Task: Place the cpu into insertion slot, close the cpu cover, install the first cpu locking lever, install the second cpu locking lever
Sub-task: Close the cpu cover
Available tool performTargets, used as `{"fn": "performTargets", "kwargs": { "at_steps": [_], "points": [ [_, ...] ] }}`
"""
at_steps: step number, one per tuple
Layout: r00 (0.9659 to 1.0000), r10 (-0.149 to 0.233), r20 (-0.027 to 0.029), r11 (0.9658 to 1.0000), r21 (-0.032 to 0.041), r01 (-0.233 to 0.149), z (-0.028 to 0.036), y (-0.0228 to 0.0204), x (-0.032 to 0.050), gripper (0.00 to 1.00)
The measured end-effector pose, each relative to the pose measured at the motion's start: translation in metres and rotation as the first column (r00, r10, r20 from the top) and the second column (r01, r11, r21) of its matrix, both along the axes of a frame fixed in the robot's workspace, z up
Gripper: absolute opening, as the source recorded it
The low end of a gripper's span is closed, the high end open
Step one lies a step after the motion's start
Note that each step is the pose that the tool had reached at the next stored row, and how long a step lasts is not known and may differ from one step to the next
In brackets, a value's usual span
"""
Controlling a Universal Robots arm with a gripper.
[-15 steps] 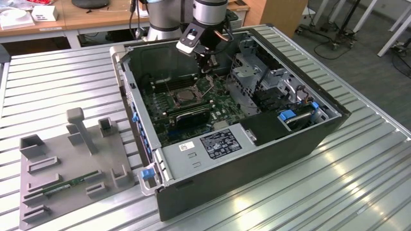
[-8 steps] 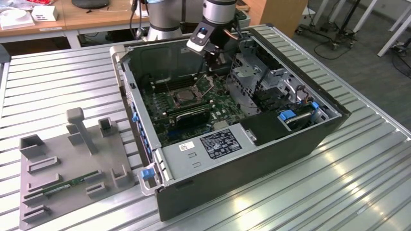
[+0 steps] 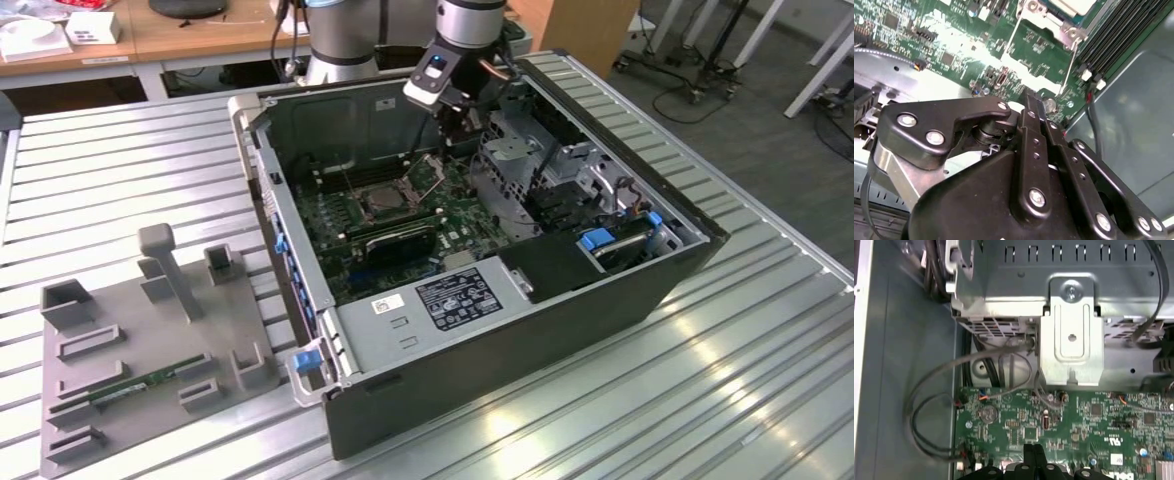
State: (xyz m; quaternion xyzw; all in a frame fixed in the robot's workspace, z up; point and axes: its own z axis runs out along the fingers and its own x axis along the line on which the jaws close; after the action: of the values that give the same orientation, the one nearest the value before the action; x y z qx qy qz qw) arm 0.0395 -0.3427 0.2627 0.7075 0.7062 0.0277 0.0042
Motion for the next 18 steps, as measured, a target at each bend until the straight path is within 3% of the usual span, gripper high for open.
{"fn": "performTargets", "kwargs": {
  "at_steps": [4,18],
  "points": [
    [1.0000,0.000,0.0000,1.0000,0.0000,0.000,-0.0017,0.0000,0.0046,0.11],
    [1.0000,0.000,0.0001,1.0000,0.0001,0.000,-0.0243,0.0000,0.0064,0.11]
  ]
}}
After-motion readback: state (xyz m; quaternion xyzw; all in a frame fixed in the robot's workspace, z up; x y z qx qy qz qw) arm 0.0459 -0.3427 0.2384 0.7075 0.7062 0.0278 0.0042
